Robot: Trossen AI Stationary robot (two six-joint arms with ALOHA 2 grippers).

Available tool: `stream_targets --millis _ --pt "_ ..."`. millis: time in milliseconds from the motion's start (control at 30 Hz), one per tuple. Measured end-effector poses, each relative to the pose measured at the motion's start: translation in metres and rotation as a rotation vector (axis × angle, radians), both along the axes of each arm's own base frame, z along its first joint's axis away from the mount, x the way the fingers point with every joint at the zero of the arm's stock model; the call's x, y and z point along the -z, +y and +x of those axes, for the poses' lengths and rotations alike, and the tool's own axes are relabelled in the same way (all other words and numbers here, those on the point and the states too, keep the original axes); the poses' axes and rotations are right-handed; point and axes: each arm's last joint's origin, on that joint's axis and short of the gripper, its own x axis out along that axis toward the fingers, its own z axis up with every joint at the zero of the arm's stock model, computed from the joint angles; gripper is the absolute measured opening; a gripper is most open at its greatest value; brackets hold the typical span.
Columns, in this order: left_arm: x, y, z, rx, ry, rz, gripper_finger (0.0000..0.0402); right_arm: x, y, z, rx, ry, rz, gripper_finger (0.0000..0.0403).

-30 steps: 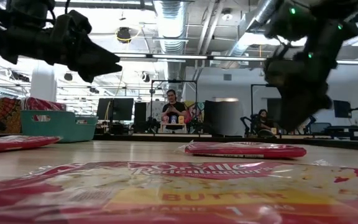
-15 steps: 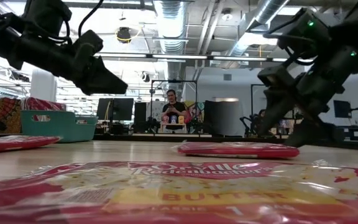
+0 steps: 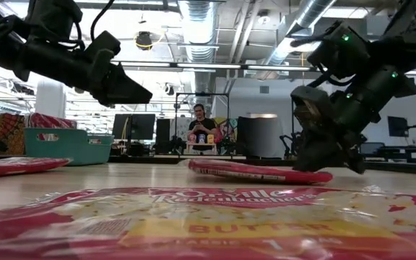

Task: Sort popcorn bags into baskets
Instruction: Put the red popcorn bag in the blue bin

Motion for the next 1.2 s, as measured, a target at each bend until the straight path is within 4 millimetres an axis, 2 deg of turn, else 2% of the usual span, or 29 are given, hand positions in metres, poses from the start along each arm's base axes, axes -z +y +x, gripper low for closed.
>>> stream_targets --millis 67,167,333,400,500,667,967,1200 --pt "-0.002 0.002 -0.001 -0.066 -0.035 -0.030 0.0199 -0.011 0.001 0.005 -0.086 -0.046 -0.145 0.0007" --pt "-0.004 0.004 -0.001 -0.083 -0.065 -0.047 0.0201 -0.047 -0.001 0.020 -0.150 -0.175 -0.404 0.0005" --pt "-0.008 0.005 0.000 0.102 -0.123 -0.099 0.0221 -0.087 -0.009 0.034 -0.275 -0.229 -0.711 0.0004" --pt "-0.010 0.004 0.002 0.162 -0.126 -0.100 0.0231 -0.103 -0.015 0.040 -0.275 -0.258 -0.781 0.0004" --pt "-0.012 0.003 0.004 0.202 -0.111 -0.071 0.0244 -0.118 -0.023 0.046 -0.294 -0.237 -0.867 0.0003" --pt "-0.013 0.007 0.010 0.117 -0.078 -0.043 0.0266 -0.142 -0.036 0.057 -0.287 -0.272 -0.936 0.0002" --pt "-0.003 0.010 0.033 0.110 0.044 0.065 0.0279 -0.163 -0.045 0.070 -0.280 -0.316 -0.967 0.0001" --pt "-0.005 0.010 0.053 0.141 0.063 0.112 0.0279 -0.176 -0.047 0.073 -0.257 -0.346 -0.986 0.0001"
